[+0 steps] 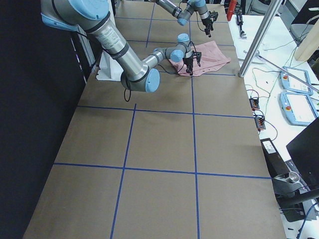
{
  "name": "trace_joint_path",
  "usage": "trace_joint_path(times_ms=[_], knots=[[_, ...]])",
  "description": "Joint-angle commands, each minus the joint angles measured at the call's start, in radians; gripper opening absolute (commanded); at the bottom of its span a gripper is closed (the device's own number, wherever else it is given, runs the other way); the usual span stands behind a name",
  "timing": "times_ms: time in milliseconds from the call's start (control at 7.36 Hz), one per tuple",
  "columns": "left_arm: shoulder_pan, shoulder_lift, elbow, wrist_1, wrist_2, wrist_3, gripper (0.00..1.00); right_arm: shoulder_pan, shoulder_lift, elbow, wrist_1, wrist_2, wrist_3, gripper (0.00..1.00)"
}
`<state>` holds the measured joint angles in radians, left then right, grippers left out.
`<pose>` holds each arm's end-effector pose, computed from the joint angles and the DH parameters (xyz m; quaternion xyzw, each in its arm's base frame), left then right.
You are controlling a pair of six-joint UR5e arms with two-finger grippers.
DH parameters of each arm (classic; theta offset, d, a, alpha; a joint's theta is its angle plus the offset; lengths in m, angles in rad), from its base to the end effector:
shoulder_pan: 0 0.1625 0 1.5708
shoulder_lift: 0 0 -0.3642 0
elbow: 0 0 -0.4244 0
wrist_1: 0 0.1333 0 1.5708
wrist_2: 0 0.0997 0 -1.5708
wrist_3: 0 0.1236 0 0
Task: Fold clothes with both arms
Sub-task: 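Reach the right gripper to the shirt collar edge and grasp it, then pull the collar edge with the right gripper toward the robot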
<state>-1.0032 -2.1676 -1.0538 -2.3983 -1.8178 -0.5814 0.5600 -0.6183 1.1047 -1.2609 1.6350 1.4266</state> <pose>0.3343 -0.7161 0.4252 0.3049 0.3293 0.0478 0.8924 -0.6365 -0.5470 0.1902 0.1059 -0.3739 0.1780 0.9040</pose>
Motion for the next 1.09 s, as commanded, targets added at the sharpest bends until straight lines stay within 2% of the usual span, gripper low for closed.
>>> trace_joint_path(times_ms=[0, 136, 272, 408, 544, 951], knots=[[0.0, 0.0, 0.0, -0.001, 0.0, 0.0, 1.0, 0.0, 0.0, 0.0, 0.0, -0.001, 0.002, 0.0], [0.0, 0.0, 0.0, 0.001, 0.0, 0.0, 1.0, 0.003, 0.005, 0.003, -0.002, -0.001, -0.006, 0.0], [0.0, 0.0, 0.0, 0.001, 0.0, 0.0, 1.0, 0.004, 0.006, 0.003, 0.0, 0.0, -0.018, 0.07], [0.0, 0.0, 0.0, -0.001, 0.0, 0.0, 1.0, 0.004, 0.006, 0.003, 0.001, 0.0, -0.031, 0.39], [0.002, 0.0, 0.0, 0.001, 0.0, 0.0, 1.0, 0.003, 0.005, 0.003, 0.003, 0.0, -0.031, 0.44], [0.0, 0.0, 0.0, 0.001, 0.0, 0.0, 1.0, 0.003, -0.001, 0.001, 0.003, 0.0, -0.028, 0.42]])
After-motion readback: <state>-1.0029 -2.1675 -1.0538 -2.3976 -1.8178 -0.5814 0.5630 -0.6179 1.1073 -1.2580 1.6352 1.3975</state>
